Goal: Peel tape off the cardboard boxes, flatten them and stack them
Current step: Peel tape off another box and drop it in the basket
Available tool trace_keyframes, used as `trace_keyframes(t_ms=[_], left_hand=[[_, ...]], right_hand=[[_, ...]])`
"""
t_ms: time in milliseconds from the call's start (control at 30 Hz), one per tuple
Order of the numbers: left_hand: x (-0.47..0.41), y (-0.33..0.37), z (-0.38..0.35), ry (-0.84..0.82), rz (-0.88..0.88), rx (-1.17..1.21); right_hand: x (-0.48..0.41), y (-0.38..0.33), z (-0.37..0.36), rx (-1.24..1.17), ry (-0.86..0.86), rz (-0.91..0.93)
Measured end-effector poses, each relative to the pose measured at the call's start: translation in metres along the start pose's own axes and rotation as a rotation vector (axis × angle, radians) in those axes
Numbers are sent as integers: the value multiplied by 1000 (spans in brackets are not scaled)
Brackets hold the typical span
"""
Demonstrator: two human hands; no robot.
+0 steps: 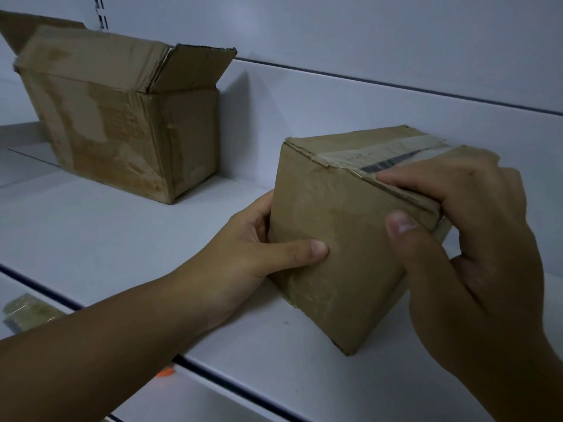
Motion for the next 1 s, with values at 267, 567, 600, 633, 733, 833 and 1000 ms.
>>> trace_keyframes(t_ms=[267,567,600,633,733,833,1000], left_hand=[[-2,-1,0,11,27,60],[-3,0,-1,-44,24,82],[-4,0,-1,-36,19,84],[-4,0,-1,-27,15,89],[-5,0,0,-3,19,88],[-3,0,1,8,12,76],[-2,-1,2,32,-7,-41]], right_hand=[[0,-4,-1,7,6,-3],[0,-4,-1,-3,0,-4],[0,-4,-1,-5,5,-12],[0,-5,-2,-6,10,-17],[0,-6,-2,-11,22,-21],[1,-8,-1,-24,31,-30],[1,-9,-2,-21,46,-47]])
Point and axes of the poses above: each hand's wrist, its own x-axis away from the middle knuckle, its own z-axis out of the back of the hand, y = z × x, the point moved 6 cm from there along -x, towards the middle knuckle, and after that the axes turned 3 degrees about -y, right-handed, at the moved point
